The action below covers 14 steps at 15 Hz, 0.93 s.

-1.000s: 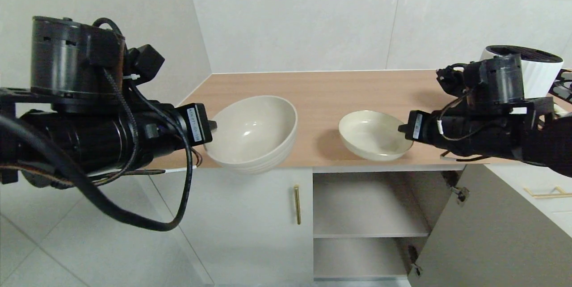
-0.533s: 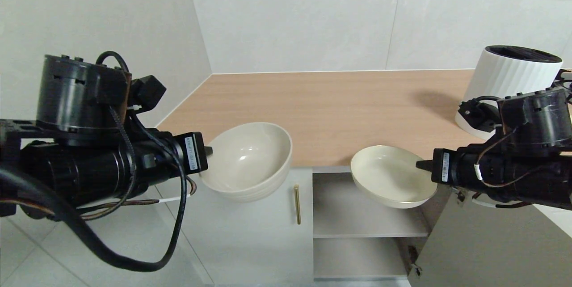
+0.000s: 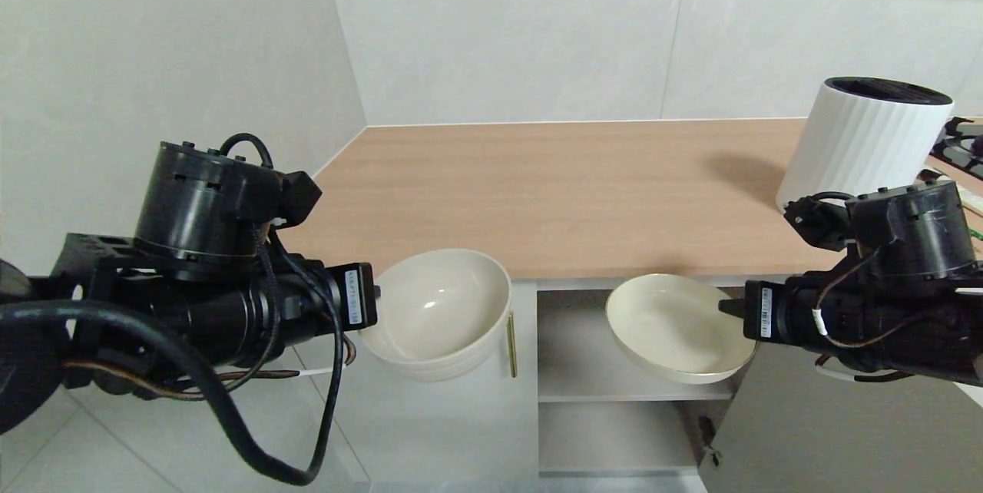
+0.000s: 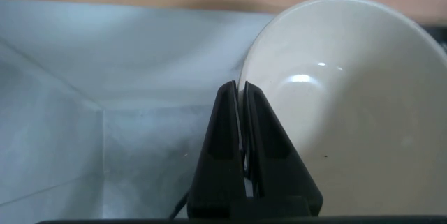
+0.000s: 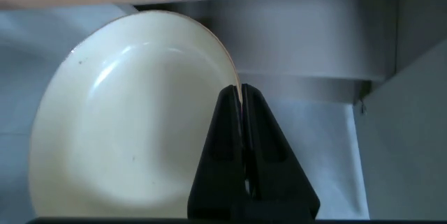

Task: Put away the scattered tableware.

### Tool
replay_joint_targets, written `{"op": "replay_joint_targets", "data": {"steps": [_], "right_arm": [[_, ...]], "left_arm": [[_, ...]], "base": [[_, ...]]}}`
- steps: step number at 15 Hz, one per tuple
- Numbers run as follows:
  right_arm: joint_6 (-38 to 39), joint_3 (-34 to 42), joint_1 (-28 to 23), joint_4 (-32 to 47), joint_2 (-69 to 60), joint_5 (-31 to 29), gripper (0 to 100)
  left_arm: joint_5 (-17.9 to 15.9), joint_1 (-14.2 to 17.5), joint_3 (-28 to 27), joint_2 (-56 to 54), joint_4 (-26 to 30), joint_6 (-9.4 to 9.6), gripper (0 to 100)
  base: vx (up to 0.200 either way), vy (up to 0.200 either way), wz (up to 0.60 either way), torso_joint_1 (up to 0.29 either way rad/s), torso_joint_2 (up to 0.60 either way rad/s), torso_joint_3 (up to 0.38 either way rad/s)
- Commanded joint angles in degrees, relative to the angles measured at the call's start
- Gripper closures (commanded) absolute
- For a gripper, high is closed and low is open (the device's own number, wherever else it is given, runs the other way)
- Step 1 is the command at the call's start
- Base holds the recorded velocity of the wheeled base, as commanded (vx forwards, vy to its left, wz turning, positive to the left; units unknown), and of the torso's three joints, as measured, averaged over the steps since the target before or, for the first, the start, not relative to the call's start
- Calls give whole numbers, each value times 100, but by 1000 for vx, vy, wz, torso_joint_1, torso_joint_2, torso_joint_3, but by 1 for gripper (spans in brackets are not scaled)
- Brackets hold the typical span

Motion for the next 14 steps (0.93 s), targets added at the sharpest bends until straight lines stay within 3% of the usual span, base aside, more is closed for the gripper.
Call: {"op": "replay_joint_targets", "data": {"steps": [1,7,14], "right_arm": [[-4,1,-93,-80,289,-19,100],[-4,10,-172,-274,543,-28,100],[-13,10,-181,-274,631,-45,100]], "left_arm": [[1,-13,6,112,-3,-1,100],[1,-57,32,112,-3,16,100],[-7,-57,59,112,-3,34,100]], "base": [[0,0,0,0,0,0],[0,0,0,-8,15,10],[0,0,0,-154,417,255]]}}
